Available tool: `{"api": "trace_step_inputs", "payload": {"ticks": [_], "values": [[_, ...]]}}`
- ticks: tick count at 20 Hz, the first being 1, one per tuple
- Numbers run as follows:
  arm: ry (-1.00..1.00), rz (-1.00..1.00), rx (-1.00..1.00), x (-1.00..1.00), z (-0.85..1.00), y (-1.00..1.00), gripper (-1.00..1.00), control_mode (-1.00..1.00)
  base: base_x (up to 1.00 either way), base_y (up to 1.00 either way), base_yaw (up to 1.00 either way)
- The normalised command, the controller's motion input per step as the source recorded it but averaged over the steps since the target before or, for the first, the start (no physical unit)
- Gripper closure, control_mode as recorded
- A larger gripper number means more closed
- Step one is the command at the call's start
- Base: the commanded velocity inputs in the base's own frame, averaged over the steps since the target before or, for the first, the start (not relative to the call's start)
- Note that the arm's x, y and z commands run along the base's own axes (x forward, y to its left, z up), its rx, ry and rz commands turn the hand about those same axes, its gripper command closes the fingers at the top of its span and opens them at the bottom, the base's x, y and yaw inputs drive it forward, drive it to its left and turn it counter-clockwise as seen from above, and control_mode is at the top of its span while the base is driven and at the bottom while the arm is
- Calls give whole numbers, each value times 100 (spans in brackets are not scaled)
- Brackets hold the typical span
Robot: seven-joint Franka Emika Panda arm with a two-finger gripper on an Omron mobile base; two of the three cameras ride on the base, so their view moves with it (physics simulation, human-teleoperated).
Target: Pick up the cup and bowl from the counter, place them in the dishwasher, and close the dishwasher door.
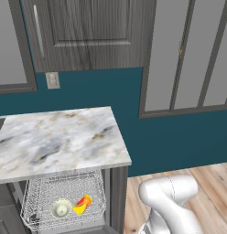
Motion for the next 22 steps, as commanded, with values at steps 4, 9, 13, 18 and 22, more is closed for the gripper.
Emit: {"api": "trace_step_inputs", "payload": {"ticks": [4,9,13,18,22], "values": [[0,0,0,0,-64,4,-100,-100,0,0,0],[0,0,0,0,-72,10,-100,-100,0,0,0],[0,0,0,0,-74,13,-100,-100,0,0,0],[0,0,0,0,-81,15,-100,-100,0,0,0],[0,0,-7,20,-69,5,-100,-100,0,0,0]]}}
